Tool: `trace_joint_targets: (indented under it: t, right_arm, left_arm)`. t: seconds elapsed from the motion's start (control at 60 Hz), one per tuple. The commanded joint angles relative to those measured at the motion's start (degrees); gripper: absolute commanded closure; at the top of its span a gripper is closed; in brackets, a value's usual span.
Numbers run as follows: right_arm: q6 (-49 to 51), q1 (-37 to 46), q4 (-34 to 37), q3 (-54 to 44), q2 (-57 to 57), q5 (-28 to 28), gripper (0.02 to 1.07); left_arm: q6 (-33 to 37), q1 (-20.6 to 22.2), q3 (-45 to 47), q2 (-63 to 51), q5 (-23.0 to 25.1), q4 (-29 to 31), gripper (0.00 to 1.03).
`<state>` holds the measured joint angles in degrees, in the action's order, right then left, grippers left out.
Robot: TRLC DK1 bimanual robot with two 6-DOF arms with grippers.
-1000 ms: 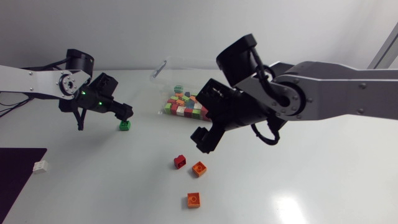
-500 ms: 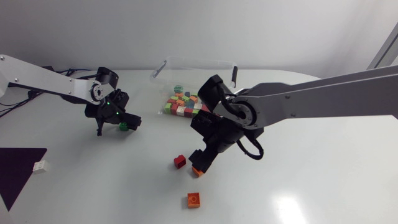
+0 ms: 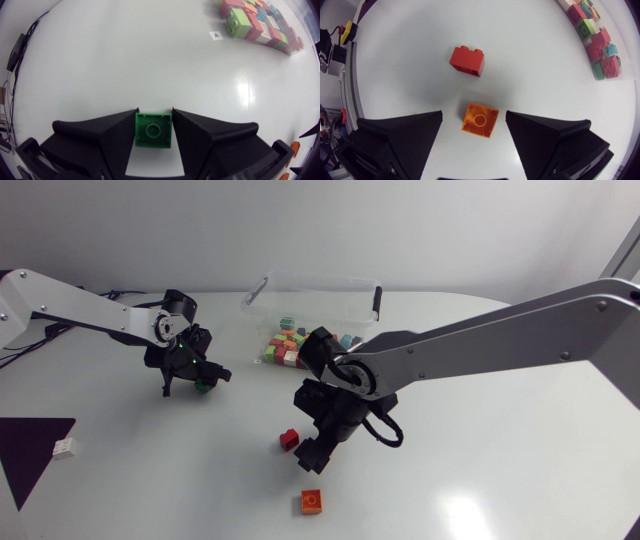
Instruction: Place the duplo bricks in the container
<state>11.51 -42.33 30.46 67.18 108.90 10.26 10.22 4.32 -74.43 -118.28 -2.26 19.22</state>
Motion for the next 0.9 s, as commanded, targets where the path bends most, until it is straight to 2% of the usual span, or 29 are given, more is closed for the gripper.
trace_joint_targets:
  t: [0.0, 0.083, 0.1, 0.183, 0.283, 0.45, 0.667, 0.883]
  right_arm:
    - [-1.8, -0.3, 1.1, 0.8, 2.0, 0.0, 0.21]
    - [-1.8, -0.2, 1.1, 0.8, 2.9, -0.1, 0.24]
    - [-1.8, -0.2, 1.0, 0.8, 3.2, -0.1, 0.31]
    - [-1.7, -0.1, 0.7, 0.6, 3.5, -0.2, 0.55]
    - [-1.4, 0.1, 1.0, 0.7, 3.4, -0.7, 0.75]
    - [-0.4, 1.2, 2.7, 0.8, 0.5, -0.8, 0.75]
    - [0.4, 4.1, 7.5, 3.2, -7.9, -0.8, 0.75]
    - [1.3, 7.0, 10.2, 7.7, -15.4, -0.7, 0.75]
  left_arm:
    - [-1.1, 0.6, -0.1, 0.4, -0.6, 2.1, 0.70]
    - [-0.9, 1.0, 0.5, 3.0, -0.6, 2.3, 0.71]
    - [-0.9, 1.3, 0.5, 4.2, -0.6, 2.7, 0.71]
    - [-0.8, 2.1, 0.4, 7.7, -0.6, 4.2, 0.71]
    - [-0.8, 3.3, 0.1, 12.2, -0.6, 5.3, 0.71]
    - [-0.2, 6.3, -2.5, 18.8, 0.1, 8.1, 0.71]
    - [-0.5, 10.4, -8.7, 22.0, 2.4, 7.9, 0.71]
    - [-1.7, 14.4, -16.2, 17.6, 4.4, 2.0, 0.70]
